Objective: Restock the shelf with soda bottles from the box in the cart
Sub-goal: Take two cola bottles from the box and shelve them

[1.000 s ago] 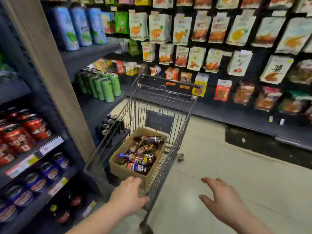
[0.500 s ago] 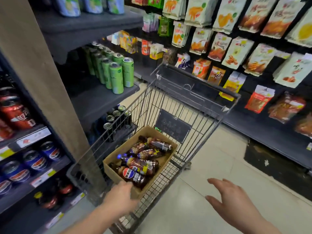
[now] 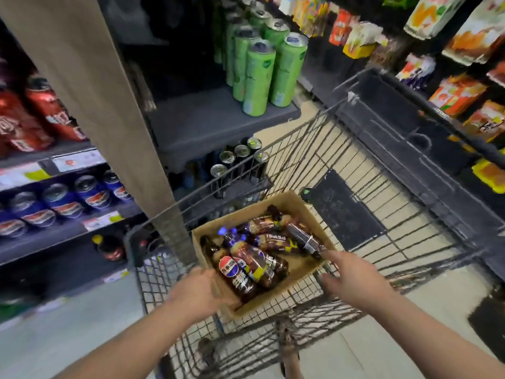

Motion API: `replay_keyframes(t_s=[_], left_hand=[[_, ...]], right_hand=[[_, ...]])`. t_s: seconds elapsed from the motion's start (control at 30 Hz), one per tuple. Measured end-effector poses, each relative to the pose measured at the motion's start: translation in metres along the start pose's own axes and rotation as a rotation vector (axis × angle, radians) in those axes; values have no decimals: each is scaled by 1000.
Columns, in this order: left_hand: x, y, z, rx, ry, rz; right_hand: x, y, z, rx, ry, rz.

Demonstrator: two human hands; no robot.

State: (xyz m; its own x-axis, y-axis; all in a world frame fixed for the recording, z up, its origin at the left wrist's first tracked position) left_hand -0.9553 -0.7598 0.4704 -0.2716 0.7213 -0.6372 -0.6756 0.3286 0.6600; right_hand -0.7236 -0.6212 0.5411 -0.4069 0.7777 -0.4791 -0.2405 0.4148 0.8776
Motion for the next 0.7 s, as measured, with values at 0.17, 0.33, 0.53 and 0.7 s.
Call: replay_keyframes(t_s=[0.17, 0.33, 0.53, 0.7], left_hand=[[32, -30, 15, -143, 165, 57], [64, -72, 37, -337, 297, 91], [93, -110, 34, -575, 375, 204], [111, -138, 13, -715, 472, 271]], right_hand=[[95, -27, 8, 14, 126, -152], [166, -91, -8, -9, 324, -319], [217, -170, -50, 135, 376, -398], [231, -213, -80, 269, 273, -302]])
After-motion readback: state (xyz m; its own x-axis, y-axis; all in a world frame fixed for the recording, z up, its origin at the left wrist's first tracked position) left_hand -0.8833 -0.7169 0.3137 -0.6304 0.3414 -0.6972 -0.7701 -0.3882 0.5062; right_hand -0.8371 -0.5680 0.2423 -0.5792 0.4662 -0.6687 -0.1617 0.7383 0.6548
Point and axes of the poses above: each hand's wrist, its own x-axis towards the middle knuckle, its own y-axis out of the back of the hand, z = x × y, the point moved 3 cm from there along x, towards the middle knuckle, and after that the axes turned 9 degrees about -x, right-handed, at the moved point
